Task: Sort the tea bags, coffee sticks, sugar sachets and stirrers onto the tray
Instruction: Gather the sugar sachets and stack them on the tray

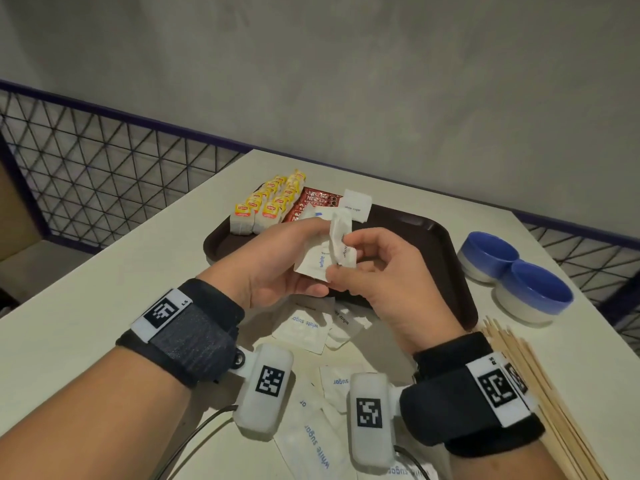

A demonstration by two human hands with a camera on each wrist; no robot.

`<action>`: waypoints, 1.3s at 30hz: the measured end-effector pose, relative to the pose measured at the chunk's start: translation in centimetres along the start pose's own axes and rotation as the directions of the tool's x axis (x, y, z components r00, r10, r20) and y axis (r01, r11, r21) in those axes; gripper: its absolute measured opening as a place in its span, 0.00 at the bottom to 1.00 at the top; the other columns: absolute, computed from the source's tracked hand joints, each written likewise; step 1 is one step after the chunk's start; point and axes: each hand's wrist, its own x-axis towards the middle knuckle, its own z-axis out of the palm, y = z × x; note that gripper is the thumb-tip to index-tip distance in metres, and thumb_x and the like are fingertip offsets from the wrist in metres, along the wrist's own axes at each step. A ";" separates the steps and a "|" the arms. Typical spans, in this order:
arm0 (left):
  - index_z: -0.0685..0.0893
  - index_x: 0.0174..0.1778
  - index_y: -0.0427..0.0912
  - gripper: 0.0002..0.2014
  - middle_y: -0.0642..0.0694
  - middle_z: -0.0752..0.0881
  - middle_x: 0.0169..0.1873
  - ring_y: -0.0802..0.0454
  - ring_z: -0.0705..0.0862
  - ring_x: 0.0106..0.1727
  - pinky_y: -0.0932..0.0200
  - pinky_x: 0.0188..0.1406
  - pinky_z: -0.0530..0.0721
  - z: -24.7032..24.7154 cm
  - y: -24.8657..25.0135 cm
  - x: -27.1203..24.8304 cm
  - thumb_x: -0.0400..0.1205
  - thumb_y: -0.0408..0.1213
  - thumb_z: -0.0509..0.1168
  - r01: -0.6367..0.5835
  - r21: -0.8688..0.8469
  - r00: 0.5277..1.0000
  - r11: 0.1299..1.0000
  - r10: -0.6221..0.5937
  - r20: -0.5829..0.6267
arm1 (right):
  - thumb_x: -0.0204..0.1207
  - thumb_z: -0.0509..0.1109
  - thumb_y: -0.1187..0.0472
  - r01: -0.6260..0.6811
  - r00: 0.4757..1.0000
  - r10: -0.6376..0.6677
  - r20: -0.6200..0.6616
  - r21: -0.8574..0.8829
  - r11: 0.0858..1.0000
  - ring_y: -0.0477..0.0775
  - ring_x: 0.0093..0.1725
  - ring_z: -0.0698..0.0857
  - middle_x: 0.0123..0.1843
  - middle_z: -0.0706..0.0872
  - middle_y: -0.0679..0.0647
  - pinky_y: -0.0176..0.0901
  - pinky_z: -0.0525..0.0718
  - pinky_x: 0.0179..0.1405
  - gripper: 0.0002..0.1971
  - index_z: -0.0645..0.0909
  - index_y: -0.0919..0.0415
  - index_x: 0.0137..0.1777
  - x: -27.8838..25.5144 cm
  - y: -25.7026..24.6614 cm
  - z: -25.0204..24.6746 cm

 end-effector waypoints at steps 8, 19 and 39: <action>0.86 0.68 0.48 0.15 0.42 0.95 0.53 0.43 0.95 0.44 0.63 0.18 0.81 -0.2 0.2 0.2 0.88 0.50 0.67 0.013 0.033 0.997 0.999 -0.010 -0.082 | 0.86 0.69 0.58 -0.048 0.976 0.080 -0.204 0.156 0.987 0.47 0.48 0.91 0.49 0.94 0.44 0.44 0.89 0.50 0.08 0.90 0.49 0.54 0.4 0.0 -1.2; 0.81 0.72 0.40 0.19 0.45 0.93 0.46 0.46 0.93 0.36 0.68 0.10 0.64 -0.6 0.4 0.5 0.85 0.38 0.72 -0.090 -0.106 0.987 0.990 0.075 -0.139 | 0.83 0.69 0.67 -0.170 0.976 0.217 0.010 0.654 0.737 0.49 0.38 0.82 0.53 0.91 0.59 0.44 0.79 0.41 0.15 0.84 0.60 0.68 0.3 0.1 -1.7; 0.87 0.66 0.48 0.24 0.41 0.94 0.52 0.47 0.91 0.38 0.66 0.18 0.72 -0.1 -0.1 0.3 0.75 0.51 0.78 -0.106 0.040 0.994 0.994 0.106 -0.005 | 0.81 0.73 0.68 -0.175 0.971 0.230 -0.064 0.465 0.868 0.53 0.41 0.86 0.50 0.93 0.61 0.42 0.85 0.35 0.05 0.86 0.62 0.54 -0.1 0.7 -0.8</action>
